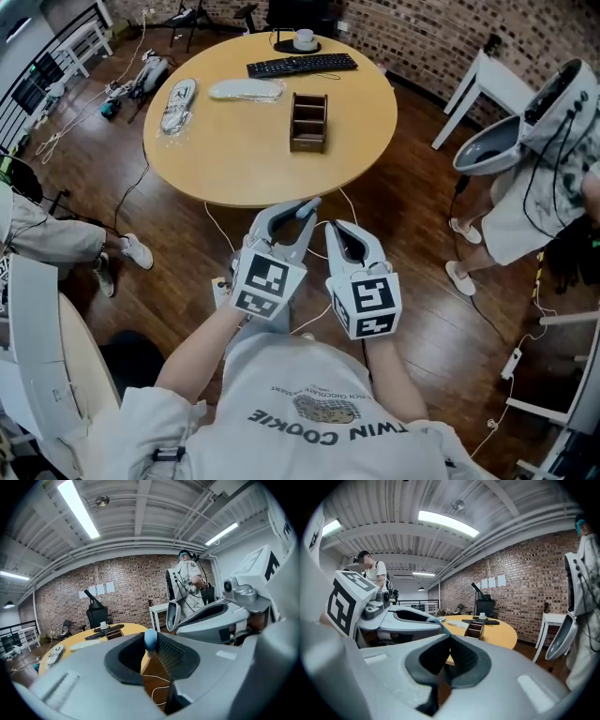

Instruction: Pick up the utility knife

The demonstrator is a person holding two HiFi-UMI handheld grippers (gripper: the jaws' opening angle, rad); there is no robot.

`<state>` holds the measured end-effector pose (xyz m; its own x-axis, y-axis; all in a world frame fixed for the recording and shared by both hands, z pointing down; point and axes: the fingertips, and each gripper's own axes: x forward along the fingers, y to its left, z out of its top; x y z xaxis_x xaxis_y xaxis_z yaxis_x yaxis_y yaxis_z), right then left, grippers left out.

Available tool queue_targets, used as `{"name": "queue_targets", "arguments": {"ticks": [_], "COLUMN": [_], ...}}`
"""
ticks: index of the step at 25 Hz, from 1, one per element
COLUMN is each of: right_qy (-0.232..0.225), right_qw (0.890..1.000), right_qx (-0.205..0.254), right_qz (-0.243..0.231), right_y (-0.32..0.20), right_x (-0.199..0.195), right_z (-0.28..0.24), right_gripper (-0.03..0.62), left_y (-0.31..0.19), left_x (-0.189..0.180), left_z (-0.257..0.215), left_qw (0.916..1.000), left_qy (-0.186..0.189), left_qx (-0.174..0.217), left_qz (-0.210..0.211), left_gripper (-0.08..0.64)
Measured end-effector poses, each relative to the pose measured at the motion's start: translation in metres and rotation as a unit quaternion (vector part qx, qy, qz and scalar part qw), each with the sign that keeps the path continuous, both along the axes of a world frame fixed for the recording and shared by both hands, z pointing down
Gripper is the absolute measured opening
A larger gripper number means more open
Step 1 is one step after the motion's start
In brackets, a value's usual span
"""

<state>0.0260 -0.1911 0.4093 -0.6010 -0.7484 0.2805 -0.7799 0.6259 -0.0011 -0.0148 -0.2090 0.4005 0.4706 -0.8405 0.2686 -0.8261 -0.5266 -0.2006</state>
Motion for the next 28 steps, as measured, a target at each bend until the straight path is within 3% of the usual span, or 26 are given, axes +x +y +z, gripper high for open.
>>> {"name": "queue_targets", "arguments": {"ticks": [11,28], "right_qy": [-0.020,-0.019], "right_qw": [1.000,1.000], "right_qx": [-0.001,-0.001], "right_qz": [-0.005,0.025], "right_y": [0.048,0.149], "right_x": [0.005,-0.039], "right_z": [-0.016,-0.029], "right_gripper": [0.003,0.002], "left_y": [0.060,0.166], "left_x": [0.006,-0.039], "left_z": [-0.021,-0.029], "left_qw": [0.9994,0.9986], "left_qy": [0.027,0.052], "left_qx": [0.002,-0.007], "left_qz": [-0.019,-0.007], "left_gripper": [0.071,0.071]}}
